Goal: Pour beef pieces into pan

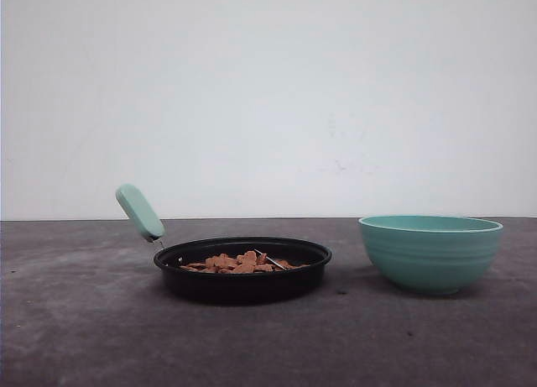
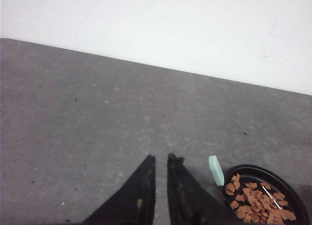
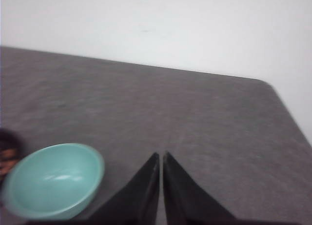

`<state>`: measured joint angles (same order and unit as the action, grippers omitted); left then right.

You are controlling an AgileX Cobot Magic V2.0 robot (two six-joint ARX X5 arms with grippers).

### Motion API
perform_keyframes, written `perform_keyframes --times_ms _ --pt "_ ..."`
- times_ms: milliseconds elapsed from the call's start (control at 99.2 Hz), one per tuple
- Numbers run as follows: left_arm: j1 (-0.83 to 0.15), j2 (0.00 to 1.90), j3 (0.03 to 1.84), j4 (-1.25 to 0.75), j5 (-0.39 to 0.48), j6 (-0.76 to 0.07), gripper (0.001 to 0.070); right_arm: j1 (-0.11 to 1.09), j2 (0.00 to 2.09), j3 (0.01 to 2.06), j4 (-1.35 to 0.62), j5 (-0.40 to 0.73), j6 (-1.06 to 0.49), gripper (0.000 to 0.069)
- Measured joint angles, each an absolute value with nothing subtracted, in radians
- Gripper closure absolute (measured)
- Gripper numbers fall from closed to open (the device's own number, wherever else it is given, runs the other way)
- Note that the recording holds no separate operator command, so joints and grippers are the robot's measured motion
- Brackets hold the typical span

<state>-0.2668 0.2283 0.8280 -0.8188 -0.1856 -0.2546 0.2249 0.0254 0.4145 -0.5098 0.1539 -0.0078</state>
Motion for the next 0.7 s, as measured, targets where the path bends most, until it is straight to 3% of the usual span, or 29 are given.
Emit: perform_keyframes --times_ms 141,373,696 --pt "-0.267 0.228 0.828 -0.819 -0.185 -0.255 0.0691 0.182 0.002 0.252 -0.347 0.145 0.042 0.0681" --pt "-0.267 0.228 0.828 -0.819 -0.185 -0.255 0.0691 0.133 0.005 0.017 -0.160 -0.019 0.107 0.0681" --pt "-0.267 0.228 0.828 -0.819 -0.185 -0.255 0.0691 0.108 0.004 0.015 -0.169 -0.052 0.084 0.0681"
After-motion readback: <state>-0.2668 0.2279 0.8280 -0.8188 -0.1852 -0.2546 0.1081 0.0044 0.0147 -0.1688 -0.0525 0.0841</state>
